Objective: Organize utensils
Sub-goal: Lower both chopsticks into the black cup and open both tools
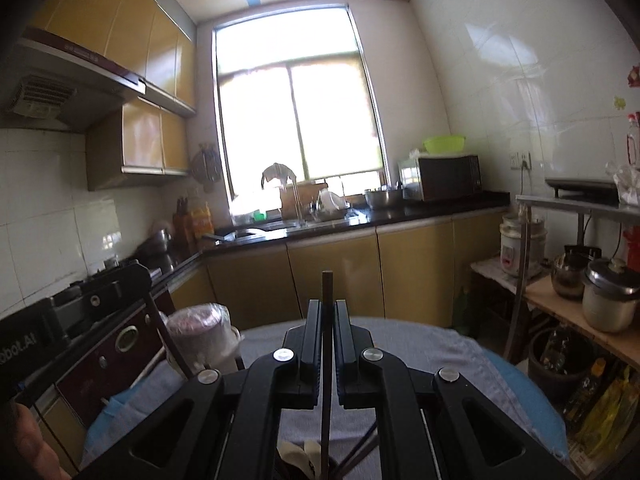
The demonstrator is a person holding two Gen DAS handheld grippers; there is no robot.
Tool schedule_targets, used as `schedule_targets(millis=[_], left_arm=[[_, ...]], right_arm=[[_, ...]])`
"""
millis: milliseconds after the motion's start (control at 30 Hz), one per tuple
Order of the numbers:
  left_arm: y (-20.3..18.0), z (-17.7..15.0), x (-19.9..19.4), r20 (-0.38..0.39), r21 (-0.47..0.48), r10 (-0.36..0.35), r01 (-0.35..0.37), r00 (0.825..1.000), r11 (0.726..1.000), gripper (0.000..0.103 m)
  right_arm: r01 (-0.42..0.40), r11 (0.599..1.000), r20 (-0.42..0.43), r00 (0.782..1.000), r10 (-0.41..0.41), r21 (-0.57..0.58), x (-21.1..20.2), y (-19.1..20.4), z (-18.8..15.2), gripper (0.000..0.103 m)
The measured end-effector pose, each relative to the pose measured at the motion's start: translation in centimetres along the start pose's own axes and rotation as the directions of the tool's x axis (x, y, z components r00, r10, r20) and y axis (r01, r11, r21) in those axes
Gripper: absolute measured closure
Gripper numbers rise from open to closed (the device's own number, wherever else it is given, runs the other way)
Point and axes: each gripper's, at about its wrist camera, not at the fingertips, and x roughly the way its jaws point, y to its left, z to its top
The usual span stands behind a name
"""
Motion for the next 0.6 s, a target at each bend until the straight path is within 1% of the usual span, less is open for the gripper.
schedule_targets(millis=[267,500,600], left_arm=[[0.3,-2.1,0.9,-0.068,-0.012,0.001,-0.002,0.998,1.000,0.098],[0.5,-3.3,0.9,-0.139,-0.002,-0.010,0.010,0.990,1.000,0.097],[0.5,-3.6,0.5,-0.160,0.011,-0.007,0.009,0.987,1.000,0.098]], right_arm=[[-0.017,1.000,-0.054,0.998,0.018,0.022,-0.7,-0.7,-1.7,0.097],[-0.037,0.998,-0.106,0.994,0.042,0.044,-1.2,-1.3,-3.0,0.097],[-0.059,0.996,-0.135,0.988,0.069,0.072,-1.1,-1.6,-3.3,0.096]])
